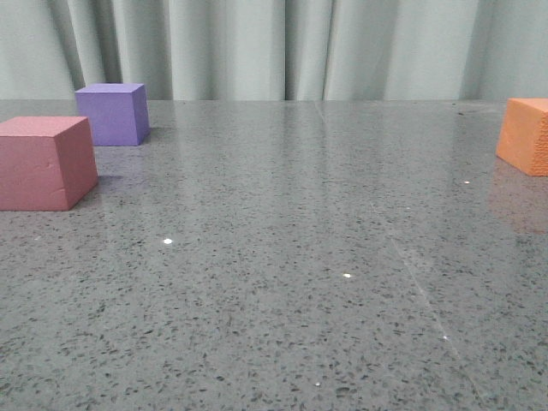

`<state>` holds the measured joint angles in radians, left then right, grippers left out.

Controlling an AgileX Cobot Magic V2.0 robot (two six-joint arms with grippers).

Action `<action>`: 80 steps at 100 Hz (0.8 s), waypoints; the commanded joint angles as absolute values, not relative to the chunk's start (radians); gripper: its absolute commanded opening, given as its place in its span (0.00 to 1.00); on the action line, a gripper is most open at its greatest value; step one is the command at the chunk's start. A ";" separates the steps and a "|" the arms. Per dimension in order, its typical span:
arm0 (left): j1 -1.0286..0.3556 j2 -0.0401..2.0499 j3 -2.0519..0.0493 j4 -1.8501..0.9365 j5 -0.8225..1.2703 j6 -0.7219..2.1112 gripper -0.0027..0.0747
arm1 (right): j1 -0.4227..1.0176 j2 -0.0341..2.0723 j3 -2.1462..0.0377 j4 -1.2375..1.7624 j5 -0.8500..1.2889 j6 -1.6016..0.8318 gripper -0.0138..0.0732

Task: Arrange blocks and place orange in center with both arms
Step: 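Move the right gripper above the orange cube and open it, then grasp the orange cube with the right gripper and lift it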

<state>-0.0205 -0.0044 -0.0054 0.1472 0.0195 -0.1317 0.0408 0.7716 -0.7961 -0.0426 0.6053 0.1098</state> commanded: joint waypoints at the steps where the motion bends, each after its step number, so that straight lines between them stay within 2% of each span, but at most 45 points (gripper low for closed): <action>1: -0.019 -0.036 0.050 0.140 -0.066 -0.132 0.01 | 0.036 0.831 -0.834 -0.044 0.519 0.110 0.08; 26: -0.019 -0.036 0.050 0.140 -0.066 -0.132 0.01 | 0.036 0.930 -0.834 -0.044 0.529 0.110 0.09; 33: -0.019 -0.036 0.050 0.140 -0.066 -0.132 0.01 | 0.036 0.936 -0.834 -0.044 0.522 0.110 0.13; 43: -0.019 -0.036 0.050 0.140 -0.066 -0.132 0.01 | 0.036 0.936 -0.834 -0.044 0.504 0.110 0.32; 50: -0.019 -0.036 0.050 0.140 -0.066 -0.132 0.01 | 0.036 0.936 -0.834 -0.044 0.485 0.110 0.52; 56: -0.019 -0.036 0.050 0.140 -0.066 -0.132 0.01 | 0.036 0.936 -0.834 -0.044 0.465 0.110 0.77; 57: -0.019 -0.036 0.050 0.140 -0.066 -0.132 0.01 | 0.036 0.936 -0.834 -0.044 0.462 0.110 0.77; 59: -0.019 -0.036 0.050 0.140 -0.066 -0.132 0.01 | 0.036 0.936 -0.834 -0.044 0.455 0.110 0.87; 62: -0.019 -0.036 0.050 0.140 -0.066 -0.132 0.01 | 0.036 0.936 -0.834 -0.044 0.442 0.110 0.93; 69: -0.019 -0.036 0.050 0.140 -0.066 -0.132 0.01 | 0.036 0.937 -0.834 -0.044 0.408 0.110 0.89; 80: -0.019 -0.036 0.050 0.140 -0.066 -0.132 0.01 | 0.036 0.958 -0.860 -0.044 0.377 0.110 0.89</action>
